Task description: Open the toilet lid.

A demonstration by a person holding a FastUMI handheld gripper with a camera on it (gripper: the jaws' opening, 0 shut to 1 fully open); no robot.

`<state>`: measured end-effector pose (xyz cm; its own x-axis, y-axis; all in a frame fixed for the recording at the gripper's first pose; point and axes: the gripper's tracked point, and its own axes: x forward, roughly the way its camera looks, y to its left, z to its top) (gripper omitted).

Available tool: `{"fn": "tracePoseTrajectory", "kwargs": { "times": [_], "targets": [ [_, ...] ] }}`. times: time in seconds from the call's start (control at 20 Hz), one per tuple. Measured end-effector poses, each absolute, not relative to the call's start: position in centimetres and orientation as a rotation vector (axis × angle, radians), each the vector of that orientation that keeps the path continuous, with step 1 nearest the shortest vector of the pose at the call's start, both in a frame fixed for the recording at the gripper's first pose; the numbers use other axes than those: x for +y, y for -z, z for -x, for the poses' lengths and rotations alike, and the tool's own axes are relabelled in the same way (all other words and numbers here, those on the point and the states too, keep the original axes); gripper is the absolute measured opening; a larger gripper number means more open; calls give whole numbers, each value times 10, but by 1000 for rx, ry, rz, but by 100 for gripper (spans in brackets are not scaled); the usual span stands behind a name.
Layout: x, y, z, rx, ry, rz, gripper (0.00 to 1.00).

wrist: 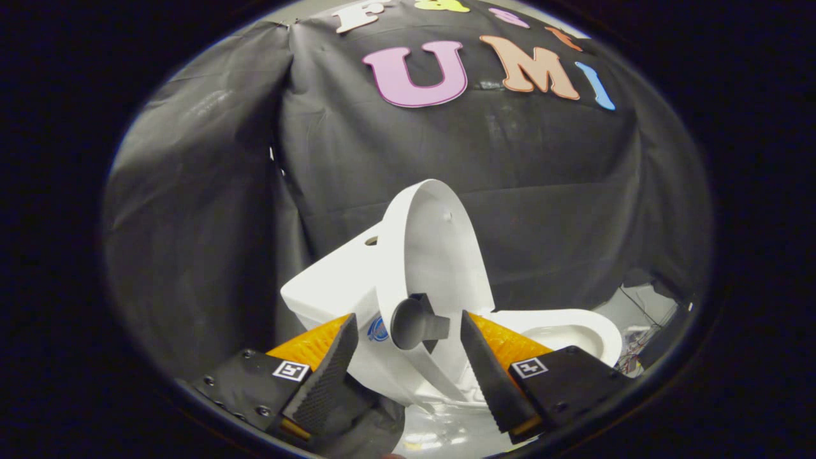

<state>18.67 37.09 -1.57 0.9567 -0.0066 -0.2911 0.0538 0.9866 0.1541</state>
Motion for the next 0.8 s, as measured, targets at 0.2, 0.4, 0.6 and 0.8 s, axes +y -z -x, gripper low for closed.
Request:
{"fn": "tracePoseTrajectory", "kwargs": {
  "times": [0.2, 0.4, 0.6, 0.8],
  "targets": [
    [350, -11, -170, 225, 26, -134, 99],
    [309, -29, -149, 201, 76, -79, 99],
    [270, -43, -133, 176, 129, -62, 99],
    [235, -48, -120, 166, 170, -65, 99]
  ]
}}
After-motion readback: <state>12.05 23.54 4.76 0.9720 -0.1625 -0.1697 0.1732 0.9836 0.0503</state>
